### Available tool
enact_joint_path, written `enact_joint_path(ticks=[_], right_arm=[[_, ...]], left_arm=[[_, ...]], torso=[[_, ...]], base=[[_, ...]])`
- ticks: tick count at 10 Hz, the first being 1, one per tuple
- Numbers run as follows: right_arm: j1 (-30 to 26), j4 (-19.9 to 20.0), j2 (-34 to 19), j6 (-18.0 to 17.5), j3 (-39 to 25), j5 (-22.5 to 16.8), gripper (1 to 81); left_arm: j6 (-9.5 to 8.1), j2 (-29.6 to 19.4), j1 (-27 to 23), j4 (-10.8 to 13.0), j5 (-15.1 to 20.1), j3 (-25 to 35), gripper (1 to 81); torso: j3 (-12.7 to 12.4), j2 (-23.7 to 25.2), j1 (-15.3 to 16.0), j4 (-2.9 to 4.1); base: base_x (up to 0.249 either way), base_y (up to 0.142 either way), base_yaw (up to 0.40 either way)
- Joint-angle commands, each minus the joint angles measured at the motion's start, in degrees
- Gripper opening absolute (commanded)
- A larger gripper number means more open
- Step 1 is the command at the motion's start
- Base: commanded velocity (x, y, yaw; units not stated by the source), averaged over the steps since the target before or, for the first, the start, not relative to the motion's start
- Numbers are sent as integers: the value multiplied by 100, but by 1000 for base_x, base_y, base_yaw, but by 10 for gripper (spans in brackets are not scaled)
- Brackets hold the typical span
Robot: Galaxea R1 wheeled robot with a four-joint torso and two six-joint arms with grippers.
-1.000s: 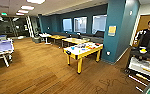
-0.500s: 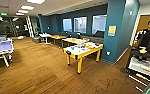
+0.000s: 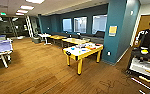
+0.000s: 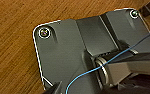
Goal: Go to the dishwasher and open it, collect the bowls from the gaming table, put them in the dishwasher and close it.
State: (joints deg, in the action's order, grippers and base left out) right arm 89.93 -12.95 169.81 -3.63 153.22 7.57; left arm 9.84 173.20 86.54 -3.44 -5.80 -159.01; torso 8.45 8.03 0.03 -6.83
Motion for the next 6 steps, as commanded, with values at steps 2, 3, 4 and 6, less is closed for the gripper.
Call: enact_joint_path(ticks=[2,3,4,6], right_arm=[[-243,-6,-24,21,5,-238,811],[-243,-6,-24,21,5,-238,811],[-243,-6,-24,21,5,-238,811],[-251,-6,-24,21,22,-238,811]], left_arm=[[18,-13,-256,-17,290,-7,811],[18,-13,-256,-17,290,-7,811],[18,-13,-256,-17,281,-7,811],[18,22,-264,-16,290,-7,811]], torso=[[-2,2,0,0],[-2,2,0,0],[0,2,2,0],[0,2,0,0]], base=[[135,0,0],[134,0,0],[135,0,0],[135,0,0]])
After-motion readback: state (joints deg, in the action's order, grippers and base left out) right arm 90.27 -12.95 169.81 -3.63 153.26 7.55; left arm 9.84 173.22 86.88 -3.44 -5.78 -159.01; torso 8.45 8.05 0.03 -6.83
